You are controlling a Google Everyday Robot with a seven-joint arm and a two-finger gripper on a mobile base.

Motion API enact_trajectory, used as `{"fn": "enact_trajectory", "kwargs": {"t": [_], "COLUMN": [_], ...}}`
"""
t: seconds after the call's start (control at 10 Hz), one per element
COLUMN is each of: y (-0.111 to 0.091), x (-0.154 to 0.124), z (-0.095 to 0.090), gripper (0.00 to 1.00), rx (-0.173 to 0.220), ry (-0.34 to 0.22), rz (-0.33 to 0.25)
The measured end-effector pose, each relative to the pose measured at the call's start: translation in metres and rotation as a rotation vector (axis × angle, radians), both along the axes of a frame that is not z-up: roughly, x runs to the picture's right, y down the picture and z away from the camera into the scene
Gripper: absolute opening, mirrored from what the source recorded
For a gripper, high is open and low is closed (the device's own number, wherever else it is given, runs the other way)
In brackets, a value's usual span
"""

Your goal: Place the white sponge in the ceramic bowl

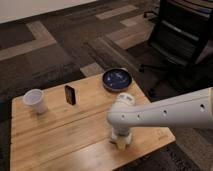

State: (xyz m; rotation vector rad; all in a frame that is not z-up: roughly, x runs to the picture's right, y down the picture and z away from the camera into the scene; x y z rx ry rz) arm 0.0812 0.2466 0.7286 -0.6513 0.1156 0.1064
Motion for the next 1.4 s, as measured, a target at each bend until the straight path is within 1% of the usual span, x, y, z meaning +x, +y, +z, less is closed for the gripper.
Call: {"fn": "enact_trajectory", "kwargs": {"t": [0.1,0.2,0.4,0.5,0.6,0.7,0.8,0.9,1.0,1.1,1.4], "y": [0.000,0.000,-0.002,-0.005,-0.014,-0.028,-0.054,-0.082,-0.112,-0.135,-0.137], "x": [0.001,0.001,0.004,0.009,0.014,0.018,0.027,0.044,0.061,0.077,0.079], "z": [0.004,0.006,0.006,0.004,-0.004,-0.009,-0.015,-0.017,-0.019,-0.021,-0.021], "gripper": [0.65,0.59,0.31,0.18,0.02,0.00,0.00,0.00,0.00,0.00,0.00], "rx": [0.006,0.009,0.012,0.005,-0.014,-0.022,-0.021,-0.010,0.010,0.035,0.037], "ry": [-0.012,-0.016,-0.012,0.009,0.047,0.070,0.102,0.134,0.166,0.197,0.201], "rz": [0.005,0.007,0.012,0.009,0.013,0.012,0.010,0.016,0.034,0.049,0.048]}}
